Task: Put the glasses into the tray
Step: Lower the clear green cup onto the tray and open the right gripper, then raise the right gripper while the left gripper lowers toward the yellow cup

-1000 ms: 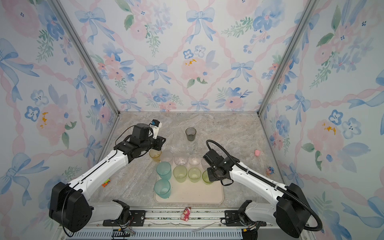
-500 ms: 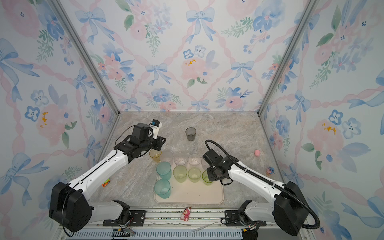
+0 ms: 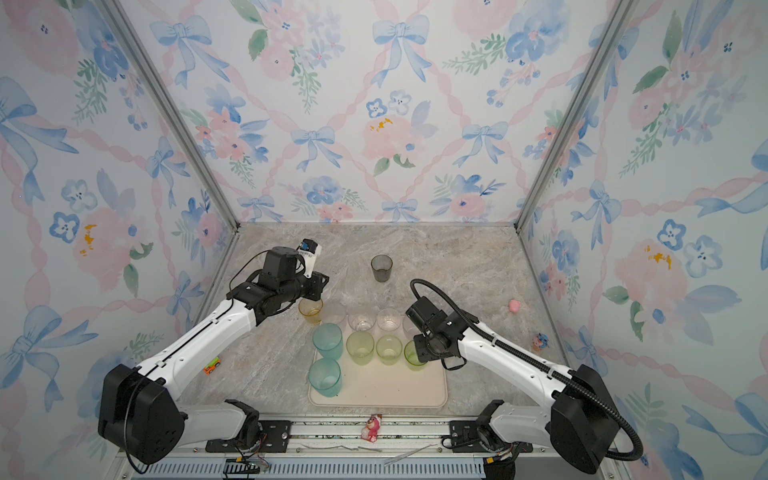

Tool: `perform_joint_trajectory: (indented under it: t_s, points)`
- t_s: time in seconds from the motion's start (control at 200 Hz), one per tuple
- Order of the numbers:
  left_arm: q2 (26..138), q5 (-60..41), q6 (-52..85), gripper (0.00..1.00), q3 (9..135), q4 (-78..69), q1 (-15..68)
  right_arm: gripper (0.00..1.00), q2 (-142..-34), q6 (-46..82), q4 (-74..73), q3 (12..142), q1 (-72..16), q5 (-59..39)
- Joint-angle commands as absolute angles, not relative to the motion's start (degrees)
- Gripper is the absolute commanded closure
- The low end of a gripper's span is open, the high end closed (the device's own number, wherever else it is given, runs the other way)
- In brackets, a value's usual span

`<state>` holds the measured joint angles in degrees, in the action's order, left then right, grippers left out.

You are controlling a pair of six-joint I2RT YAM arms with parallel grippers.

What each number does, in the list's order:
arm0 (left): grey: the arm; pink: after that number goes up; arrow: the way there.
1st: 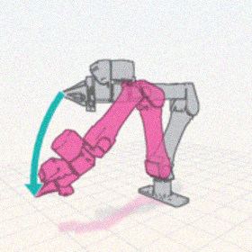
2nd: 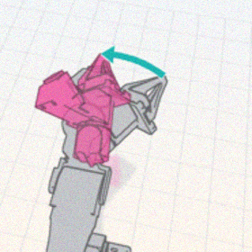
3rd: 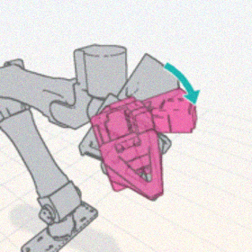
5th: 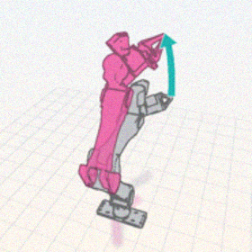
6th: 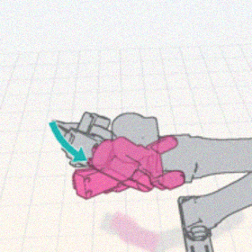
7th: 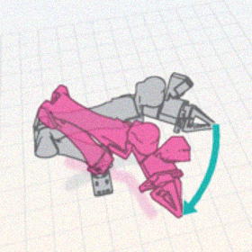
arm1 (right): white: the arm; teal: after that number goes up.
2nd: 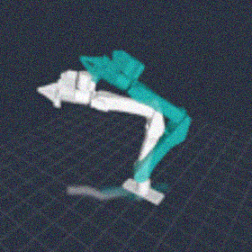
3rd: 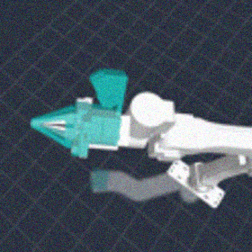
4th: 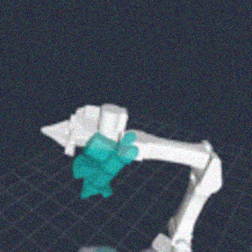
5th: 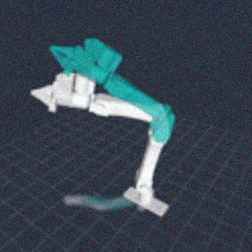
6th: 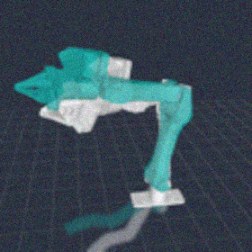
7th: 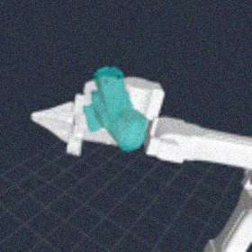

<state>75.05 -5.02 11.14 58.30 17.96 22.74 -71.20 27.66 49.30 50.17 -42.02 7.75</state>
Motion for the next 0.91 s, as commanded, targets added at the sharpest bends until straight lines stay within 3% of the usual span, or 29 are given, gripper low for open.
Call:
perform_joint_trajectory:
  t_s: [0.0, 0.26, 0.475, 0.9]
  points:
    - [75.15, -1.13, 9.82, 0.77, 59.57, 21.86, 21.97, 0.46, -67.74, 25.81, 53.56, 55.32, -41.21, 8.89]
    - [73.24, 2.39, 10.16, 0.81, 57.88, 25.40, 19.79, 0.40, -61.77, 21.87, 53.53, 60.93, -37.07, 9.63]
    - [74.04, 4.49, 11.77, 0.84, 58.39, 30.81, 19.38, 0.39, -63.59, 19.65, 48.17, 60.64, -34.45, 6.02]
    - [77.71, 1.06, 12.66, 0.81, 55.97, 34.28, 15.74, 0.39, -63.18, 17.84, 46.58, 58.62, -32.74, 5.21]
